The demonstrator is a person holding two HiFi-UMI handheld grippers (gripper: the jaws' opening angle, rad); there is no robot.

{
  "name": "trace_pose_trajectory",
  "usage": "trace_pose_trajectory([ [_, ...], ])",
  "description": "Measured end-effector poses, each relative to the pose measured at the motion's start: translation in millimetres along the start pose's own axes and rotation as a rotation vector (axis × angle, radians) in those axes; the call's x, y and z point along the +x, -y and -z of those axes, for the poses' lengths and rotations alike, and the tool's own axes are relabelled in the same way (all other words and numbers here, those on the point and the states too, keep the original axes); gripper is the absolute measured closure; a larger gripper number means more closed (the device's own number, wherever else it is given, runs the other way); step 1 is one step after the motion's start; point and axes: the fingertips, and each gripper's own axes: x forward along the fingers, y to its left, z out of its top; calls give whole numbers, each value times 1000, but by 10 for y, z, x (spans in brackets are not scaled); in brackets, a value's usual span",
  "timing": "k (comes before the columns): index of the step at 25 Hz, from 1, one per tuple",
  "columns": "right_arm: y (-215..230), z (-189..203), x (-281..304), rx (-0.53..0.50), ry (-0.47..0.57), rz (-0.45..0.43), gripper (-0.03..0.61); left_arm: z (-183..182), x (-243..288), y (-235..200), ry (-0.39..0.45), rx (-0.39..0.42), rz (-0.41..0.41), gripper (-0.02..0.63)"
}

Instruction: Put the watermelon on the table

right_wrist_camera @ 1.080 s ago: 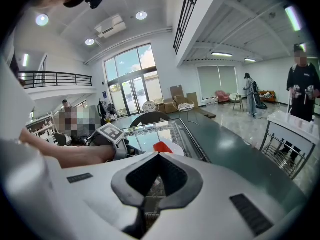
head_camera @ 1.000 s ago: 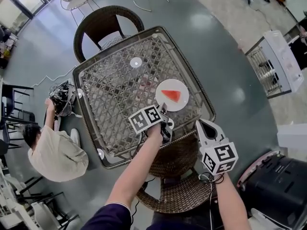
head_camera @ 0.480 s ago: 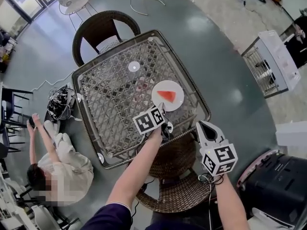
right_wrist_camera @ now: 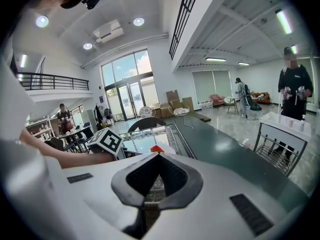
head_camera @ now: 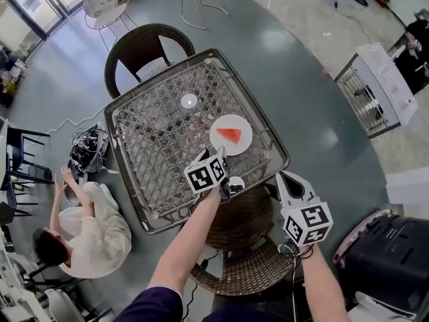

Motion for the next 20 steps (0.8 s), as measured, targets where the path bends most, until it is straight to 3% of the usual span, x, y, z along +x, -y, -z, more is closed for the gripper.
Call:
trace_pose_trajectory([
  [3, -40, -70, -53, -3, 19, -8, 577, -13, -207, 114, 7, 39, 58, 393],
  [5, -86, -129, -82, -10, 32, -21, 577, -38, -393, 267, 30, 80, 137, 393],
  [8, -159, -206, -160, -25, 44, -44, 577, -94, -775, 557, 106, 191, 236, 397],
  [12, -277, -364, -285, -40, 65, -83, 577, -207, -1357, 926, 219, 369, 277, 502],
  [17, -483, -610, -342, -61, 102, -161, 577, -350, -1954, 1291, 303, 475, 310, 606],
  [20, -563, -749, -353, -82, 130, -204, 577, -372, -2212, 1487, 337, 488, 333, 607],
])
